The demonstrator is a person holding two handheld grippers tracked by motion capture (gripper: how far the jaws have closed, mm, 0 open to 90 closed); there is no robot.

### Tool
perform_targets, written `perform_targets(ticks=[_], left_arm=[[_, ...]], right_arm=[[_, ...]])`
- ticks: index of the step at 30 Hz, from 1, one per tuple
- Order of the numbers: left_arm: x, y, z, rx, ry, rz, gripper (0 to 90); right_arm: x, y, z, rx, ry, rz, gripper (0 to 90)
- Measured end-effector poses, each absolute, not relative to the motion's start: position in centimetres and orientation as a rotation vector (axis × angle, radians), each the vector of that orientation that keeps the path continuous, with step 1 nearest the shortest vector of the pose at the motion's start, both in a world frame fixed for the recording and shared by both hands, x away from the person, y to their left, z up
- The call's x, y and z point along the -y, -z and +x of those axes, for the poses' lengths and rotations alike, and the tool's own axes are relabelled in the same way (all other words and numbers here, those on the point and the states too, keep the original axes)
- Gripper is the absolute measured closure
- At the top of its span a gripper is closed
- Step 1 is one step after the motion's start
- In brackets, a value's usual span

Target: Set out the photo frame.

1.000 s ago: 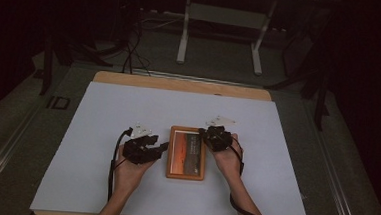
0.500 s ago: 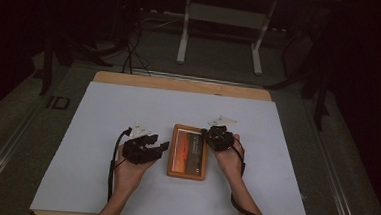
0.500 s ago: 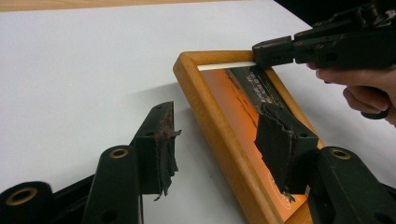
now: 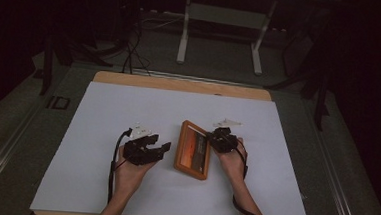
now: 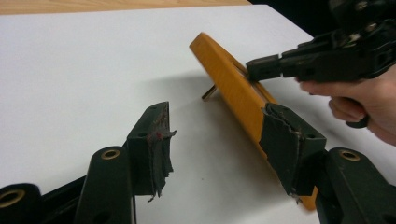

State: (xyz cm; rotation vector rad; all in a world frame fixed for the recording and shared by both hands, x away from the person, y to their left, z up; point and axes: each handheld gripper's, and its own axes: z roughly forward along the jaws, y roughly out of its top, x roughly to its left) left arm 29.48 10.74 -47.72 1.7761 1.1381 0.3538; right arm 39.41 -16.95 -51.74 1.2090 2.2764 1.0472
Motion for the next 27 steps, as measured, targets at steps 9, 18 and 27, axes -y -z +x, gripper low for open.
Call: perform_targets(ticks=[9,18,27], left_arm=[[-9.8,48.0,29.0,-1.123,-0.295,1.768,39.9],[-8.5,48.4,28.7,-1.115,-0.264,1.802,34.9],[-7.0,49.1,28.8,-1.105,-0.182,1.832,29.5]], right_arm=[[17.1,51.8,39.4,-2.279,-1.062,1.217,90.0],[17.1,51.8,39.3,-2.274,-1.068,1.217,90.0],[17.2,51.9,39.3,-2.272,-1.075,1.215,90.0]])
